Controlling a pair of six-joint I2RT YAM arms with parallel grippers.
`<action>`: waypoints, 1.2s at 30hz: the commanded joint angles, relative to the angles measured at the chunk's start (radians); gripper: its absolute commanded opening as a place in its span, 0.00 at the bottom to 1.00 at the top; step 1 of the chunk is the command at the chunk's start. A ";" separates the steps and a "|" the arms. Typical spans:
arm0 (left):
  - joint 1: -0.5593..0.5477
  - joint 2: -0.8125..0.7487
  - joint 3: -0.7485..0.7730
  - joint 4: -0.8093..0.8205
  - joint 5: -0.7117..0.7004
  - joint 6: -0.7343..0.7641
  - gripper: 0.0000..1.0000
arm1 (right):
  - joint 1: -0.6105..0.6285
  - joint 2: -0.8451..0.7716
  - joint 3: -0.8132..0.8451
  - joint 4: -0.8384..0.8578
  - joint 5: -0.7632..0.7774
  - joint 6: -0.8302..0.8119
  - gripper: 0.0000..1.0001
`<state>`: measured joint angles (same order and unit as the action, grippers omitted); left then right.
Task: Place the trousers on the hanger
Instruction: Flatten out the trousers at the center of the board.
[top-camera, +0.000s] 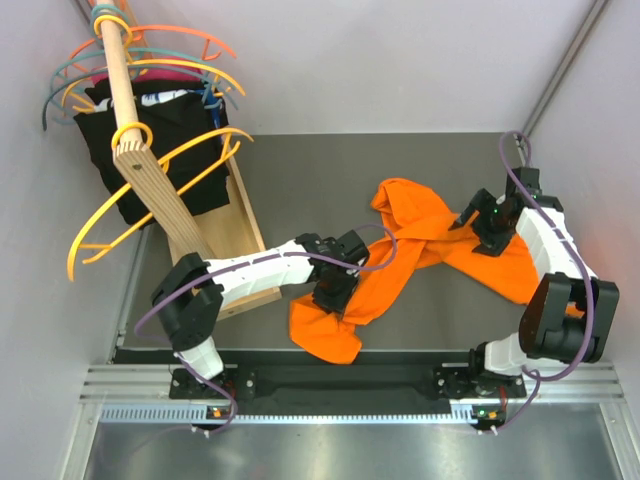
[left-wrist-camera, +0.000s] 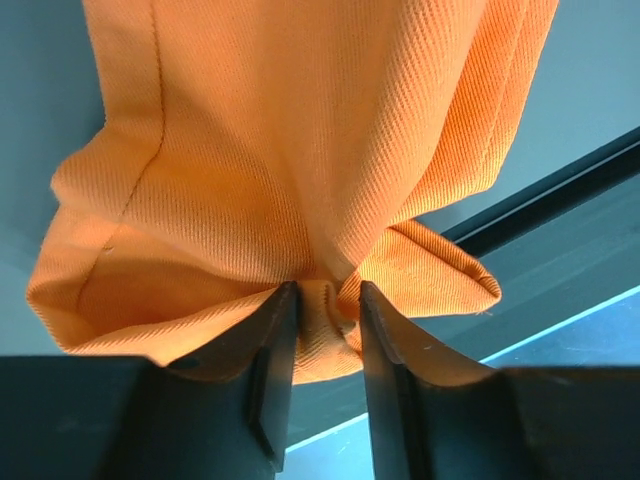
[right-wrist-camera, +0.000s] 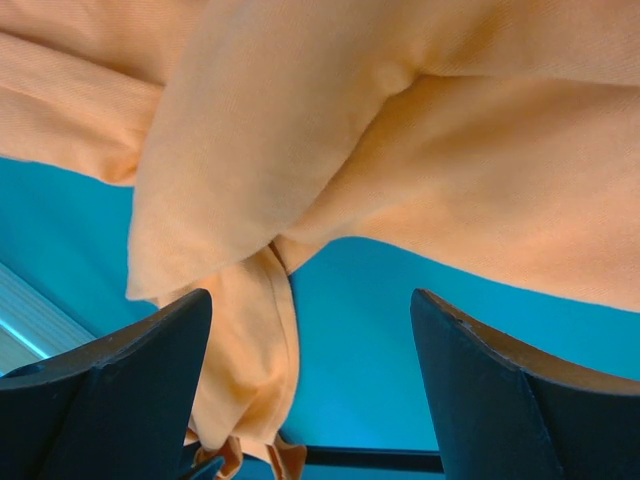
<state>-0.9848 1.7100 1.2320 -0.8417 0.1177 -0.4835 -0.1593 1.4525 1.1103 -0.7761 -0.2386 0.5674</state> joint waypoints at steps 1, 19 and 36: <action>-0.005 -0.065 -0.006 -0.017 -0.013 -0.036 0.35 | 0.003 -0.044 -0.013 0.009 -0.010 -0.031 0.80; -0.005 -0.099 0.006 -0.062 -0.069 -0.072 0.16 | 0.004 -0.063 -0.041 0.008 -0.041 -0.044 0.81; 0.099 0.250 1.024 -0.104 -0.675 0.203 0.00 | 0.004 0.005 0.131 -0.023 -0.013 -0.060 0.81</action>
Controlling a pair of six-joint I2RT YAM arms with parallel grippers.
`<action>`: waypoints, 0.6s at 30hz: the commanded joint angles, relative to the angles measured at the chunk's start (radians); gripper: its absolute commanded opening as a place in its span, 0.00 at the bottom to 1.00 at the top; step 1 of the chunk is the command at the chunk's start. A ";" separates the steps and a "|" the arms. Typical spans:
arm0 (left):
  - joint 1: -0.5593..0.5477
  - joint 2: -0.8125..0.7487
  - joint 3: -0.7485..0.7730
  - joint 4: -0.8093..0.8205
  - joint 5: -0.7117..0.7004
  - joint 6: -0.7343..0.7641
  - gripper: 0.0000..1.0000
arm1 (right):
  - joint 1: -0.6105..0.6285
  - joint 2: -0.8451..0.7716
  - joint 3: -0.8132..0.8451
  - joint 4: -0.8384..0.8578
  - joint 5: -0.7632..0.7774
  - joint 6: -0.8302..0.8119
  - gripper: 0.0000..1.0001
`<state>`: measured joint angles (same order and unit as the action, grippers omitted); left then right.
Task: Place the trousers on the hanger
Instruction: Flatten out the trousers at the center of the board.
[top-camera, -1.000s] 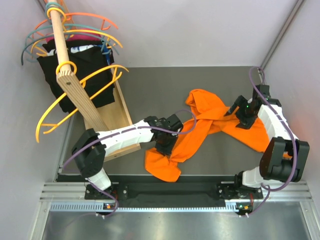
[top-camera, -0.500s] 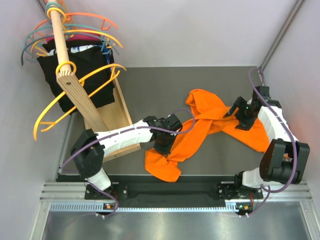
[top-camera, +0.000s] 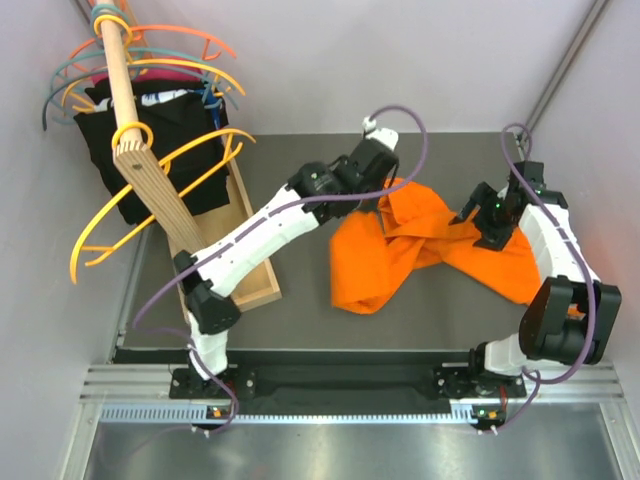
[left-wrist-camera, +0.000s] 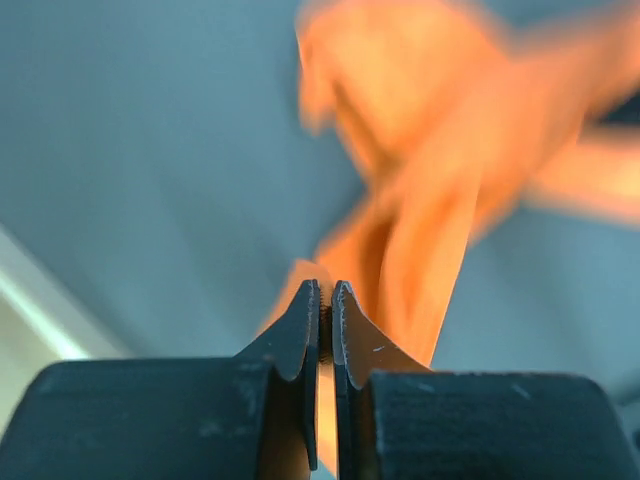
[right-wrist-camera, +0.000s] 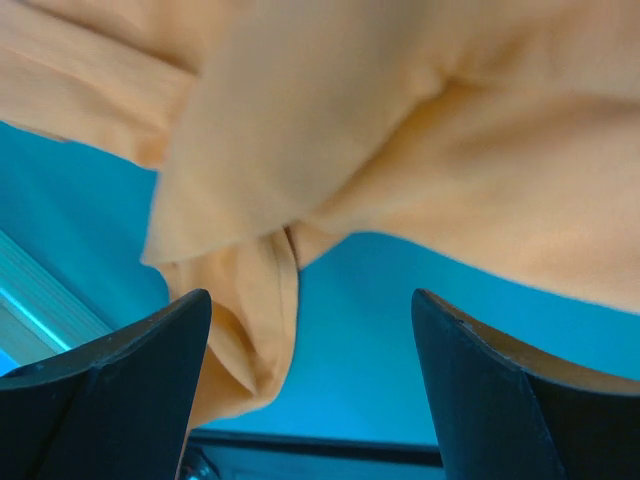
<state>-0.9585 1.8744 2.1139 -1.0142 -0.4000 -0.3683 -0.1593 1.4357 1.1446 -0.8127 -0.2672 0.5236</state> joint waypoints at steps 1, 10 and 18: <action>0.113 0.110 0.177 0.080 -0.133 0.068 0.00 | 0.003 0.046 0.139 0.009 0.019 -0.013 0.81; 0.348 0.235 0.165 0.421 0.118 0.171 0.00 | 0.003 0.228 0.331 0.052 -0.004 0.018 0.81; 0.349 0.346 0.098 0.773 0.343 0.213 0.00 | 0.043 0.308 0.365 0.135 -0.084 0.043 0.81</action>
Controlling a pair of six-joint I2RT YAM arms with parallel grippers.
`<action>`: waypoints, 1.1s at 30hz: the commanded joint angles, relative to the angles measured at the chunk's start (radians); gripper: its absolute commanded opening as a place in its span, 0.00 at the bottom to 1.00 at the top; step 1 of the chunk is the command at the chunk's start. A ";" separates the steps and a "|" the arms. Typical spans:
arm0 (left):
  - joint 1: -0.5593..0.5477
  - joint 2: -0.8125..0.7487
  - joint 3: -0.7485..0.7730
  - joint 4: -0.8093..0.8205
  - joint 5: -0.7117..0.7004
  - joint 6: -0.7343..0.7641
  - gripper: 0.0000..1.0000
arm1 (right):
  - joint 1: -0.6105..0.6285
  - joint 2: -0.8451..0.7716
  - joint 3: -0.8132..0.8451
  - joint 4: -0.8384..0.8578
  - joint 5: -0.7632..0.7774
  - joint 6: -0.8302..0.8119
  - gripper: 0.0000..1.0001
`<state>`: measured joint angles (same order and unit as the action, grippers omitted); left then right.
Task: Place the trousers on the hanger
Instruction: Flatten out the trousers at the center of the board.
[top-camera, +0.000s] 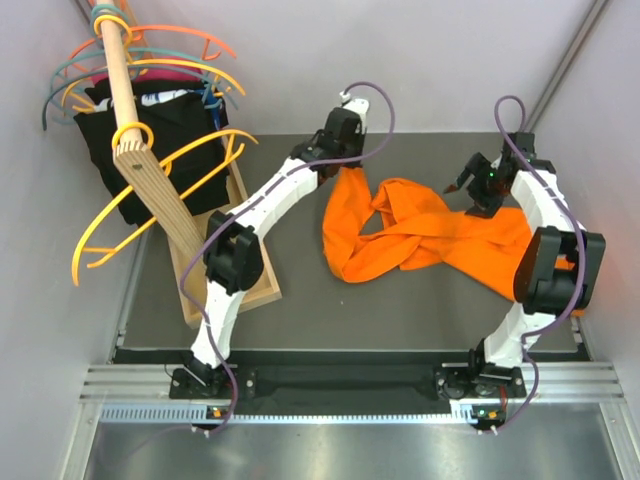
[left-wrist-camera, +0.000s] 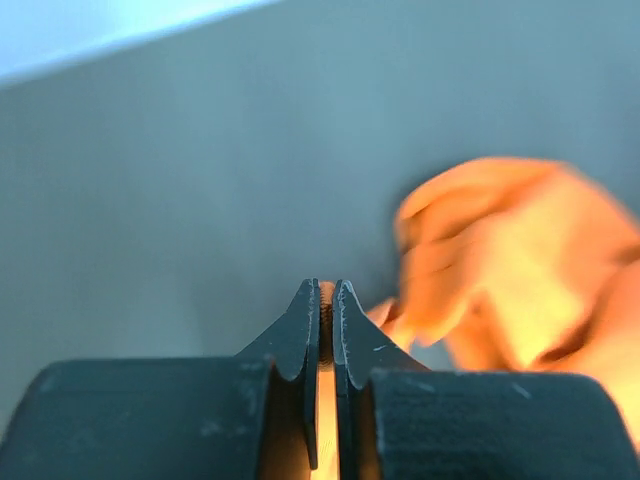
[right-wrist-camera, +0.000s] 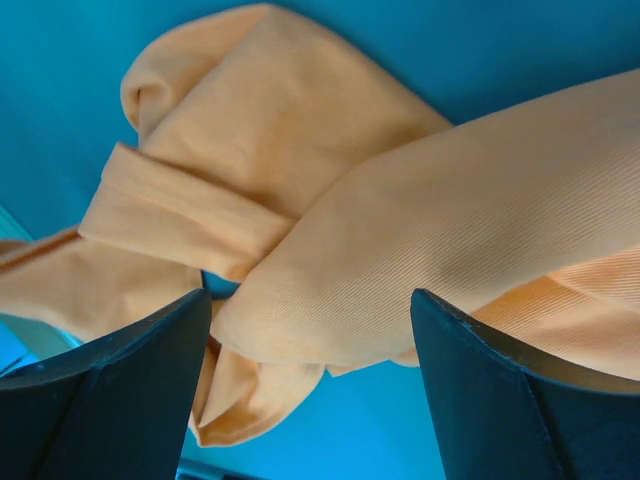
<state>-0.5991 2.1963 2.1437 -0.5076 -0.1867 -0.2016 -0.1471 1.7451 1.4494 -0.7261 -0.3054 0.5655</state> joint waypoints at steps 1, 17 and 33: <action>-0.008 0.042 0.067 0.296 0.107 0.069 0.00 | 0.032 -0.019 0.042 0.047 -0.044 0.002 0.81; 0.113 0.293 0.217 0.837 -0.260 0.226 0.42 | 0.067 -0.205 -0.211 -0.003 0.081 -0.096 0.72; 0.051 -0.015 0.019 0.327 -0.312 -0.156 0.93 | 0.395 -0.118 -0.341 0.116 0.145 -0.139 0.55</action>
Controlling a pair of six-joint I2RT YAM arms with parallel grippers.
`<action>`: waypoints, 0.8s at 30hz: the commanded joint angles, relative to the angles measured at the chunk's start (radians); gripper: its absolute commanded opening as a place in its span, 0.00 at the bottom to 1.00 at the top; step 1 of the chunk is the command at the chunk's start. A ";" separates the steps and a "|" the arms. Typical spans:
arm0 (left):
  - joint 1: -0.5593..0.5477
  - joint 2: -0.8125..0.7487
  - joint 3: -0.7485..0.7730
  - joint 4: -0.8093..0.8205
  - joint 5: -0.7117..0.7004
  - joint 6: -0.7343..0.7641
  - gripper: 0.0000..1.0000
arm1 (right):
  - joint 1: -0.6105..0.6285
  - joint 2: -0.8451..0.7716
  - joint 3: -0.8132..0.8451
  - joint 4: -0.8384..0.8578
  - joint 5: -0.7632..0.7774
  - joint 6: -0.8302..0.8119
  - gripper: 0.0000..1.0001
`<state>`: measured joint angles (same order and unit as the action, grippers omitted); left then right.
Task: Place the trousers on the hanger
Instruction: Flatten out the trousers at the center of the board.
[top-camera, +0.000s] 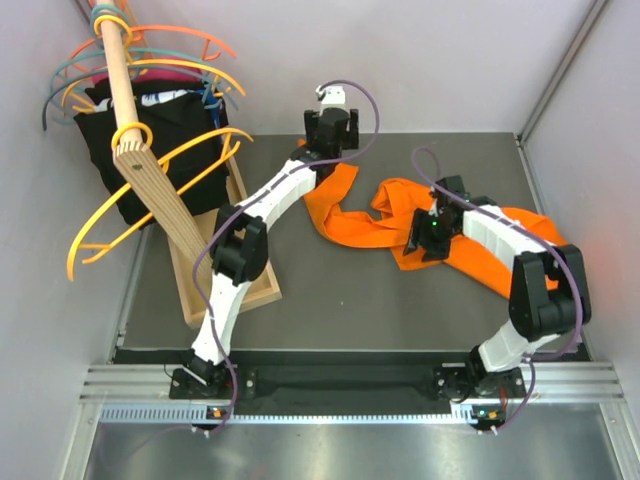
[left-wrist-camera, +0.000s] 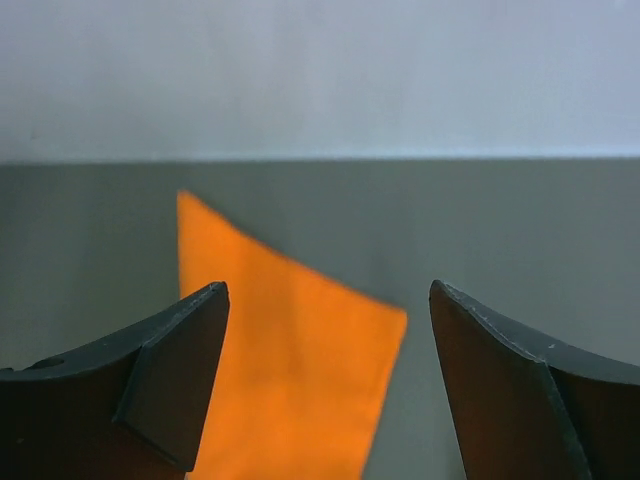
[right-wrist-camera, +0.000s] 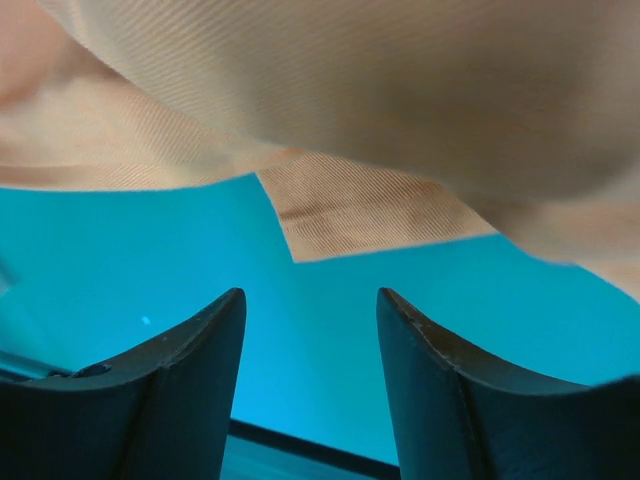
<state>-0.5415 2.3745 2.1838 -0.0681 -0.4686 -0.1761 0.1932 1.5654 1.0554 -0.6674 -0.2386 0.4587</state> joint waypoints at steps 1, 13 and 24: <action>-0.006 -0.249 -0.063 -0.187 -0.006 -0.230 0.84 | 0.074 0.077 0.063 0.057 0.096 -0.034 0.55; -0.023 -0.595 -0.295 -0.525 0.096 -0.370 0.74 | 0.202 0.298 0.166 -0.023 0.300 0.027 0.40; -0.021 -0.753 -0.288 -0.578 0.071 -0.296 0.71 | 0.377 0.343 0.098 -0.009 0.236 0.172 0.00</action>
<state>-0.5602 1.6737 1.8549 -0.6216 -0.3828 -0.5117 0.4751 1.8442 1.2110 -0.6636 0.1265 0.5495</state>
